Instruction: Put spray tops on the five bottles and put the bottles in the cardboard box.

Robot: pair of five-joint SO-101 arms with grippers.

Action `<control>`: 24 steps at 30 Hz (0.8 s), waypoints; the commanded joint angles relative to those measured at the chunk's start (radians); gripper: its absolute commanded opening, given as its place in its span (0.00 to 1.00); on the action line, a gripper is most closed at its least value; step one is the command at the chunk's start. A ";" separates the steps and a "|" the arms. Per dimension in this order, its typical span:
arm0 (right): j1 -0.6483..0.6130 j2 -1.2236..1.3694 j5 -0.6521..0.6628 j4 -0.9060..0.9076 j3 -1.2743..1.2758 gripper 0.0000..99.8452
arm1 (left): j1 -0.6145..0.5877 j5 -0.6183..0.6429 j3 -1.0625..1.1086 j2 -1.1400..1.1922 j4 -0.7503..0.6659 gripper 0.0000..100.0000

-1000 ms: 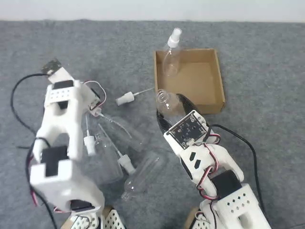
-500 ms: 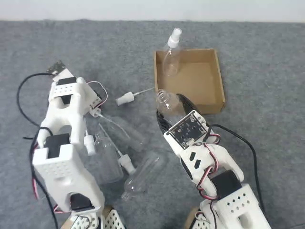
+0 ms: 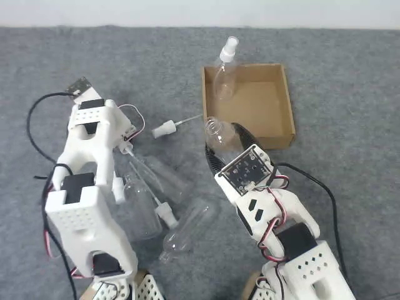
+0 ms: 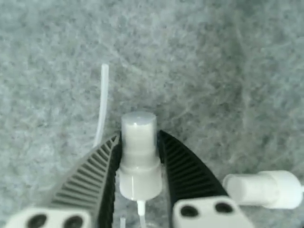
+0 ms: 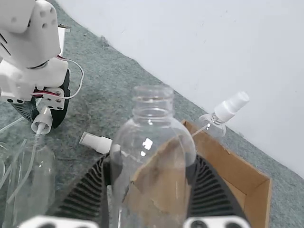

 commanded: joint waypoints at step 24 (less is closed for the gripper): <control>0.010 -0.021 0.015 -0.030 -0.009 0.04 | 0.000 0.006 -0.019 -0.253 0.110 0.01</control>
